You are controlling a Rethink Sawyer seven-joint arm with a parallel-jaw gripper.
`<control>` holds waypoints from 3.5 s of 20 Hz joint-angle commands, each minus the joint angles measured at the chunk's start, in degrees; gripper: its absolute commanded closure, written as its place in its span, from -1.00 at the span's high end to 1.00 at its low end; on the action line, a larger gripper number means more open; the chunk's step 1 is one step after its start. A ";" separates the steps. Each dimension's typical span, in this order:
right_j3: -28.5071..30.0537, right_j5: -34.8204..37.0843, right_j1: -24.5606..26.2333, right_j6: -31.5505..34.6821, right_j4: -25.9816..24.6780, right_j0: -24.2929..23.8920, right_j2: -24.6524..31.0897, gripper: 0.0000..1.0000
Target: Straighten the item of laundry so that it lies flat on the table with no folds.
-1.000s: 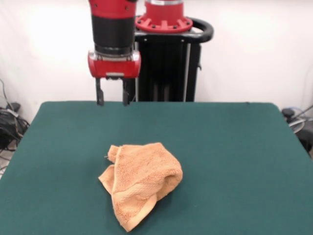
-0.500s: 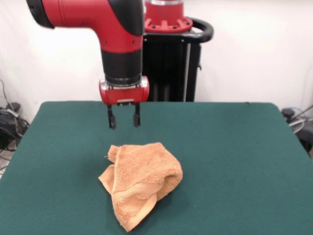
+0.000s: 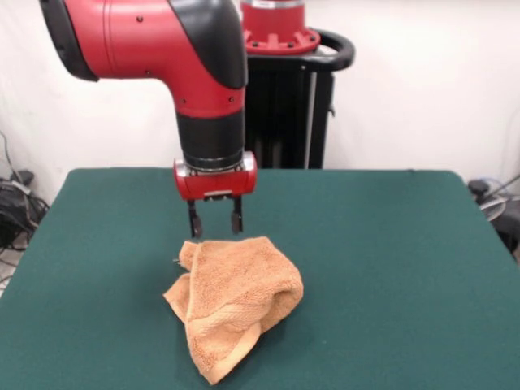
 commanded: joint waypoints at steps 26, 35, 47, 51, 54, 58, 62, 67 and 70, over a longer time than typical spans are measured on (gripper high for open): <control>-6.44 -5.52 6.02 4.80 -1.60 6.76 0.01 1.00; -8.15 -1.15 4.20 -0.97 -0.80 3.91 1.48 1.00; 7.59 -9.84 -2.89 14.06 2.02 12.18 -3.58 1.00; 9.59 -13.33 -2.48 16.48 3.74 15.01 -5.44 1.00; 9.70 -14.49 -2.95 16.59 4.85 16.67 -7.11 1.00; 4.37 -8.35 -1.68 6.52 5.50 10.87 -4.03 1.00; -1.90 -2.04 -0.80 -1.39 4.81 6.93 -1.17 1.00; -5.99 3.93 -0.61 -6.50 4.19 4.25 1.98 1.00; -6.72 5.28 -0.45 -6.75 3.45 3.27 3.20 1.00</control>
